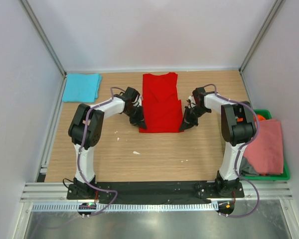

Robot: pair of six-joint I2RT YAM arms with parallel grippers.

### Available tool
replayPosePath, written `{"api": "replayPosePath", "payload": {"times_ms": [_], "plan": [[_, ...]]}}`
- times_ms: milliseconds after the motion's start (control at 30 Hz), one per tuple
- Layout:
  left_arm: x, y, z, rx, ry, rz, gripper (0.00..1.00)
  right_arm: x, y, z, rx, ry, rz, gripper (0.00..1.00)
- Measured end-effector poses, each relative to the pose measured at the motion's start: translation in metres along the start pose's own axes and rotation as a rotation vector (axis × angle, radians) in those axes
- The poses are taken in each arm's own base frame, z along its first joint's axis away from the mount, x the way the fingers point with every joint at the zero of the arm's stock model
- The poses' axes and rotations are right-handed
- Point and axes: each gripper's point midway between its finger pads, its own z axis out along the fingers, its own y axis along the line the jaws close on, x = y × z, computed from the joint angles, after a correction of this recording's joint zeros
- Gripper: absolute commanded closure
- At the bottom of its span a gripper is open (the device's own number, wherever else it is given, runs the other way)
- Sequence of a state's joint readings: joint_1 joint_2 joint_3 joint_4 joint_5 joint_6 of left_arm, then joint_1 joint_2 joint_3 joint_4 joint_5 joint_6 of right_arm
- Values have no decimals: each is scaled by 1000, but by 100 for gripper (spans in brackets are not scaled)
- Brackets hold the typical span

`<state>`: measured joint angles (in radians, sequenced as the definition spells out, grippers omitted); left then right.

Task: Fold and stack the t-shirts
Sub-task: Fold the tshirt

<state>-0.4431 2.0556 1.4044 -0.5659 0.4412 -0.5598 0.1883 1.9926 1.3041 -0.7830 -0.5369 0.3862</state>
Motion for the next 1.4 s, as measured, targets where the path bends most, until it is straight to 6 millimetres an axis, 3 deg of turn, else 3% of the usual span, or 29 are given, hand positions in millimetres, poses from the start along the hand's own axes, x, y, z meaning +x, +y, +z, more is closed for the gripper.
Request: {"api": "replayPosePath", "payload": {"times_ms": [367, 567, 633, 767, 867, 933, 1067, 1200, 1300, 1400], "plan": [[16, 4, -1, 11, 14, -10, 88, -2, -15, 2, 26, -18, 28, 99], [25, 3, -12, 7, 21, -11, 73, -3, -17, -4, 48, -32, 35, 98], [22, -3, -19, 12, 13, -8, 73, -8, -16, -10, 61, -56, 31, 94], [-12, -33, -39, 64, -66, 27, 76, -36, 5, -26, 27, -152, 9, 82], [-48, -59, -48, 142, -146, 45, 79, -62, 30, -38, -47, -236, -6, 80], [-69, -65, -45, 192, -182, 32, 80, -79, 47, -42, -114, -285, -7, 80], [-91, -46, -16, 232, -186, -51, 81, -106, 62, -31, -210, -322, 9, 92], [-94, -16, 19, 237, -134, -150, 82, -121, 53, -3, -250, -296, 71, 98], [-100, -14, 16, 264, -144, -155, 83, -126, 43, 13, -276, -263, 122, 98], [-102, -11, 16, 259, -153, -141, 83, -135, 42, 10, -316, -257, 140, 96]]}}
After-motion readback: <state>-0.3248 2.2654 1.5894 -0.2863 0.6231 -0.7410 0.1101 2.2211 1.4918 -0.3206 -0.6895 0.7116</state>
